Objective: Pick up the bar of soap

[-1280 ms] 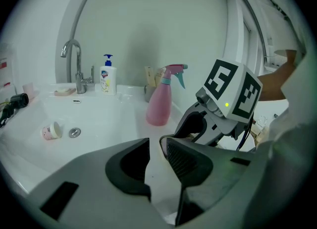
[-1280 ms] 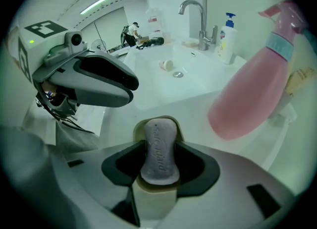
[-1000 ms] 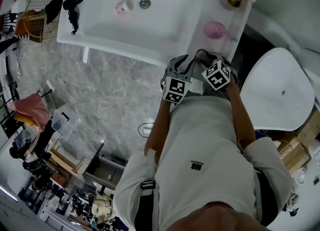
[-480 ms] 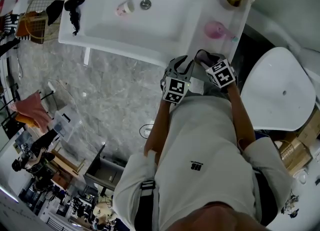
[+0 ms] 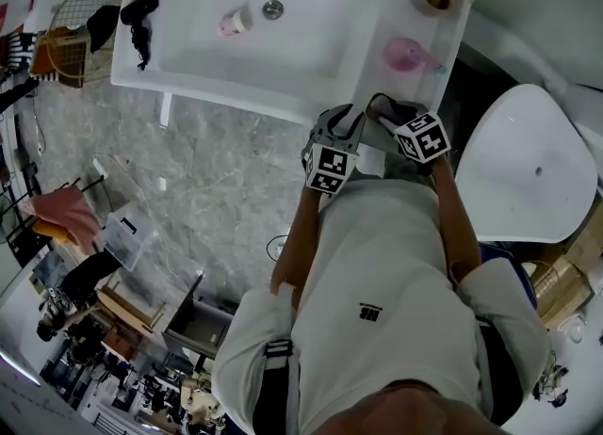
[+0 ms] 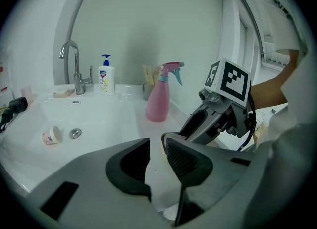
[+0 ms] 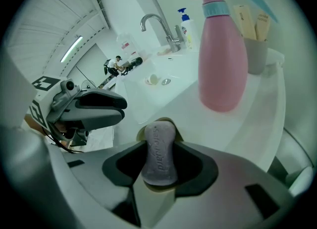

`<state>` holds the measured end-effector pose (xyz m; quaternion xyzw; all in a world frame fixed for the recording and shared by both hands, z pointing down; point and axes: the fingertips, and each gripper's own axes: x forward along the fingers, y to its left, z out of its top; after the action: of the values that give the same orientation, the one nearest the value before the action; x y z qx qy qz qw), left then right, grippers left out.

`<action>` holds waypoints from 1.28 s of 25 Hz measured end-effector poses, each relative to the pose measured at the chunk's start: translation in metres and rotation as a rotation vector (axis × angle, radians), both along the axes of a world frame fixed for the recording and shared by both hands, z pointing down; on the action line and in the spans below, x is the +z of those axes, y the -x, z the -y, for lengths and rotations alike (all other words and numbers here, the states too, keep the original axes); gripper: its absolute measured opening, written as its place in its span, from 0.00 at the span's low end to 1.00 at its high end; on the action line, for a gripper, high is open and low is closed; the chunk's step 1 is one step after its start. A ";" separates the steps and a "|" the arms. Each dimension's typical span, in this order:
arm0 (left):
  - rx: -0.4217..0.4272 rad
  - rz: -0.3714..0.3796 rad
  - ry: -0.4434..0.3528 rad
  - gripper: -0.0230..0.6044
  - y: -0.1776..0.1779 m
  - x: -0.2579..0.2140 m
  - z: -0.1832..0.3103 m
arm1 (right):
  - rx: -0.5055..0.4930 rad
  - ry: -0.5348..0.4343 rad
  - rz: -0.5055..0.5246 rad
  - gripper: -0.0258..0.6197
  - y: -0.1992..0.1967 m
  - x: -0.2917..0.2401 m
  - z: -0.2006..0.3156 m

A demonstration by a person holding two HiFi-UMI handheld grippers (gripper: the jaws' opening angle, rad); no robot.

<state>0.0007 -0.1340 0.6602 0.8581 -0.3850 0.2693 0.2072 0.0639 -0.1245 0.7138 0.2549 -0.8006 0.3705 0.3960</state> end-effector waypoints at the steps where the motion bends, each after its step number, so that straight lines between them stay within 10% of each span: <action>1: 0.003 0.000 0.000 0.23 0.000 0.000 0.000 | 0.010 0.006 0.010 0.33 0.000 0.000 0.000; 32: 0.108 0.014 -0.026 0.23 -0.014 -0.006 0.004 | 0.195 -0.016 0.254 0.33 -0.002 -0.046 0.012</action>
<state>0.0150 -0.1376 0.6543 0.8783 -0.3433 0.2811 0.1784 0.0661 -0.1362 0.6683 0.2856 -0.8186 0.4301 0.2518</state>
